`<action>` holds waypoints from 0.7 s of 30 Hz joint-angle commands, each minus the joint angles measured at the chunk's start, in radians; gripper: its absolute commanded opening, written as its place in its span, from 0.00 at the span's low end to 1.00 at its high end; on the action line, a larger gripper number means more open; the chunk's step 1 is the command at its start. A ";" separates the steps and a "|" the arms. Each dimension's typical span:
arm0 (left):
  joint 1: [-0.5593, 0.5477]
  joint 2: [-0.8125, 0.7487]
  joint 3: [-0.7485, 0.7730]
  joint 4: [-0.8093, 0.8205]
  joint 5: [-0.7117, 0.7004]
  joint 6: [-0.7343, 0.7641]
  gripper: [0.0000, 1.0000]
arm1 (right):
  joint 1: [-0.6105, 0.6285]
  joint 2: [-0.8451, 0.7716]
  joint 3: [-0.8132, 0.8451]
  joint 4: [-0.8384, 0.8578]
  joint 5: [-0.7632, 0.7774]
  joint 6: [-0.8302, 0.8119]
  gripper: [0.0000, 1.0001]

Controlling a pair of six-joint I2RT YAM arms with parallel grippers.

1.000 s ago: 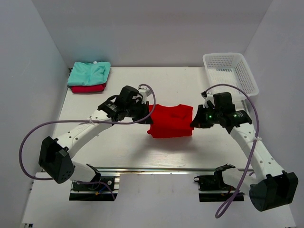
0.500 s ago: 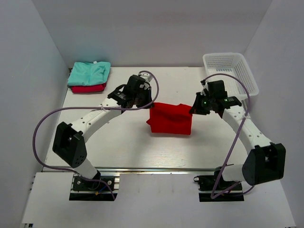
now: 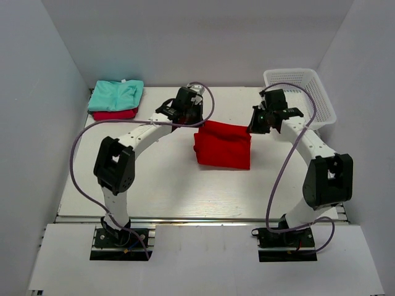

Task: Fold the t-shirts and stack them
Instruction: Fold the long partially folded tshirt into a neat square

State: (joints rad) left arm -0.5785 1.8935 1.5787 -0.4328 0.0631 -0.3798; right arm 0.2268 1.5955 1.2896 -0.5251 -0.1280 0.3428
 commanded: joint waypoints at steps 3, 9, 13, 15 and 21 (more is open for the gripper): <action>0.035 0.091 0.138 0.017 -0.013 0.042 0.00 | -0.026 0.103 0.134 -0.001 0.034 -0.044 0.00; 0.057 0.191 0.230 0.028 0.001 0.053 0.00 | -0.043 0.253 0.232 -0.001 0.005 -0.059 0.00; 0.078 0.260 0.282 0.087 0.036 0.064 0.00 | -0.053 0.342 0.301 0.010 0.007 -0.047 0.00; 0.089 0.294 0.282 0.133 0.056 0.073 0.03 | -0.064 0.372 0.297 0.075 0.016 -0.033 0.09; 0.111 0.334 0.356 0.152 0.093 0.093 0.98 | -0.084 0.428 0.387 0.122 -0.018 -0.036 0.90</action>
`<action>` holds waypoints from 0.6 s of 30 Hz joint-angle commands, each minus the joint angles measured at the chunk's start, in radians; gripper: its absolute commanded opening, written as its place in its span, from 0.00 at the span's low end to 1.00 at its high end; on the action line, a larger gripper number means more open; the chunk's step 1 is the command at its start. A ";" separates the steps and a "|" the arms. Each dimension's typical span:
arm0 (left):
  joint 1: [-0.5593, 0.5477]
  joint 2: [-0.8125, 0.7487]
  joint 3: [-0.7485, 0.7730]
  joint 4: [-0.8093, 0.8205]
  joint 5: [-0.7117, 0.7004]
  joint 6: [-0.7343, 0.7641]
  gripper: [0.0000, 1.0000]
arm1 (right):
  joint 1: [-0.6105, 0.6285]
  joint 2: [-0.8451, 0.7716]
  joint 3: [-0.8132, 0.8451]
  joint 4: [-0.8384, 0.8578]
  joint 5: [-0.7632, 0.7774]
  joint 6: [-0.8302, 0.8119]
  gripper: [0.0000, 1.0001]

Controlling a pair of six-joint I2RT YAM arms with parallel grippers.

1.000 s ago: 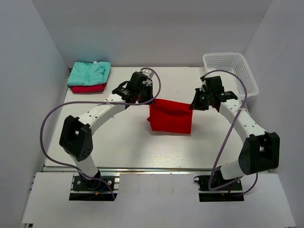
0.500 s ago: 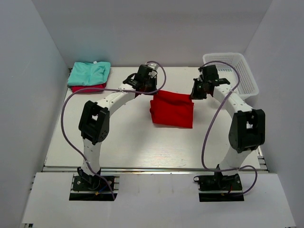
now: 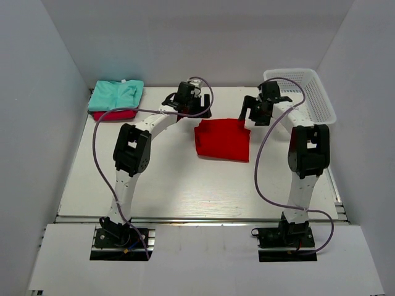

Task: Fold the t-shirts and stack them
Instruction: Fold the long partially folded tshirt into a neat square

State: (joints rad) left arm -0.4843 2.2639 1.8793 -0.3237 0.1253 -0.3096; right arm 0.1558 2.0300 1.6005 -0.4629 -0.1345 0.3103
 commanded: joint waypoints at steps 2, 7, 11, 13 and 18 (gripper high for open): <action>0.026 -0.088 0.037 0.031 0.031 0.023 1.00 | -0.010 -0.040 0.079 0.055 -0.027 -0.023 0.90; 0.017 -0.240 -0.158 0.063 0.109 0.044 1.00 | -0.004 -0.209 -0.065 0.118 -0.092 -0.023 0.90; -0.004 -0.308 -0.262 0.098 0.324 0.053 0.97 | -0.001 -0.310 -0.271 0.274 -0.291 0.013 0.90; -0.004 -0.332 -0.319 0.138 0.496 0.031 0.89 | 0.001 -0.330 -0.338 0.320 -0.338 0.042 0.90; -0.004 -0.371 -0.448 0.163 0.472 -0.017 0.78 | 0.013 -0.318 -0.381 0.340 -0.424 0.072 0.90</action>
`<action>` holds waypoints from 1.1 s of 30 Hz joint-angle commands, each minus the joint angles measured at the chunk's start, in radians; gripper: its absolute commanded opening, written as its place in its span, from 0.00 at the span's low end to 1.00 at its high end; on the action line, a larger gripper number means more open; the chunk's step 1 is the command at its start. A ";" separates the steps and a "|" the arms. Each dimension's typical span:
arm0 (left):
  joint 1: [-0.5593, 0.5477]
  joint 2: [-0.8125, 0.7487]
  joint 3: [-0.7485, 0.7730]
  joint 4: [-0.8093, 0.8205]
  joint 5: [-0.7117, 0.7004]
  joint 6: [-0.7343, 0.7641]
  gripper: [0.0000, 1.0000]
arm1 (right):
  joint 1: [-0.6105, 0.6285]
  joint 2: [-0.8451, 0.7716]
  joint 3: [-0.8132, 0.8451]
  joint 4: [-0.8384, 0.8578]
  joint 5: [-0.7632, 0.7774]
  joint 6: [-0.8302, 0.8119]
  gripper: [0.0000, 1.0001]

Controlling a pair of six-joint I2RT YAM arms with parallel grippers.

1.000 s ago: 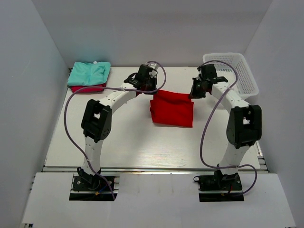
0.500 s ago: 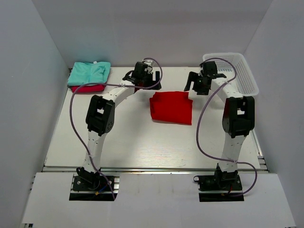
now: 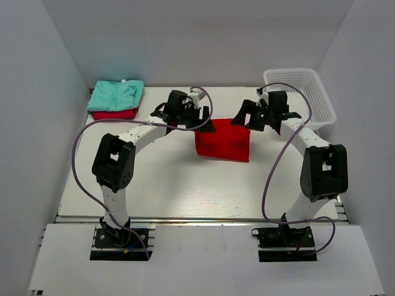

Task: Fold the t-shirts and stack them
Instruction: Fold the long partially folded tshirt into a neat square

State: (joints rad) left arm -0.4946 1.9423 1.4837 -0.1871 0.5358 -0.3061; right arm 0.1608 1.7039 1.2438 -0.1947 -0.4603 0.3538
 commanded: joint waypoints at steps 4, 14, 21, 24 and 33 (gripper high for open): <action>0.007 -0.071 -0.072 -0.006 0.021 -0.021 0.78 | 0.006 0.007 -0.033 0.067 -0.081 0.016 0.90; 0.007 0.018 -0.008 -0.135 -0.034 -0.021 0.78 | 0.009 -0.009 -0.055 0.025 -0.003 -0.013 0.90; 0.007 0.095 0.020 -0.115 -0.034 -0.030 0.78 | 0.006 0.000 -0.063 0.029 -0.001 -0.019 0.90; 0.007 0.104 0.020 -0.063 -0.023 -0.030 0.78 | 0.006 0.005 -0.067 0.037 -0.006 -0.015 0.90; -0.002 0.150 0.010 0.087 0.122 -0.074 0.73 | 0.009 0.014 -0.087 0.063 -0.012 -0.015 0.90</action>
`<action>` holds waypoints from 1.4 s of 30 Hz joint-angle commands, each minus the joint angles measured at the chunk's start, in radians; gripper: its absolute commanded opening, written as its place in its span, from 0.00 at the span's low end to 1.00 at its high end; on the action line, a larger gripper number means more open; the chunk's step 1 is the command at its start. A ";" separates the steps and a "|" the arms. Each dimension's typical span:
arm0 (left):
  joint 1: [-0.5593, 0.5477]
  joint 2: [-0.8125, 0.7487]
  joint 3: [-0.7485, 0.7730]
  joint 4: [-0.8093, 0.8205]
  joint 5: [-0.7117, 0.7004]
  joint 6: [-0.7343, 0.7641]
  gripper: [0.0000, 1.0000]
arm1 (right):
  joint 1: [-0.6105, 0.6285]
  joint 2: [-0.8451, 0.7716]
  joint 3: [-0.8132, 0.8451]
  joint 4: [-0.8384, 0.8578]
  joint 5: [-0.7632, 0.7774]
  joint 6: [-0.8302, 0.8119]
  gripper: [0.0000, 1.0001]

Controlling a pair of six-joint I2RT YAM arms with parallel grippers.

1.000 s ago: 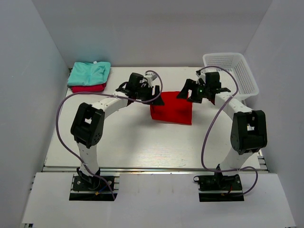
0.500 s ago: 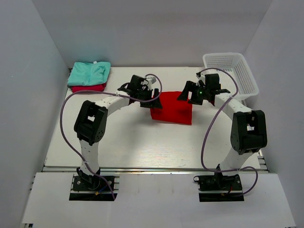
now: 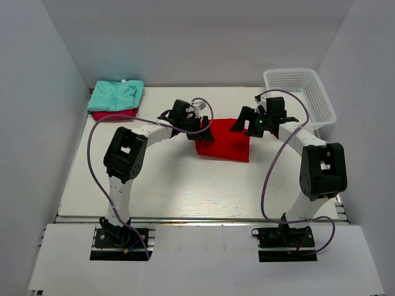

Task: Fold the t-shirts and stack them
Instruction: Fold the long partially folded tshirt into a neat square

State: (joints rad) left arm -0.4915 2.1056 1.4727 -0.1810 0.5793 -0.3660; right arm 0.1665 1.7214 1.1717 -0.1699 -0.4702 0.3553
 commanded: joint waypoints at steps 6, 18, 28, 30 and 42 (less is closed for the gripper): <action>-0.005 0.043 0.041 0.060 0.088 -0.014 0.22 | -0.001 0.032 -0.015 0.047 -0.008 -0.018 0.90; 0.014 0.046 -0.090 0.040 0.016 -0.056 0.00 | -0.002 0.202 -0.024 0.043 -0.002 0.042 0.90; 0.024 0.036 -0.029 -0.155 -0.179 0.019 0.26 | -0.002 0.224 -0.029 0.021 0.091 0.091 0.90; 0.024 -0.001 -0.006 -0.190 -0.251 0.051 0.52 | -0.002 0.198 -0.026 0.021 0.085 0.090 0.90; 0.024 -0.182 0.025 -0.204 -0.265 0.128 1.00 | 0.002 0.015 -0.003 0.027 -0.100 0.033 0.90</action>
State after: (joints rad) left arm -0.4698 2.0472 1.4803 -0.3763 0.3279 -0.2745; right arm 0.1688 1.8271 1.1633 -0.1444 -0.5156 0.4217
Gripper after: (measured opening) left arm 0.990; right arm 0.904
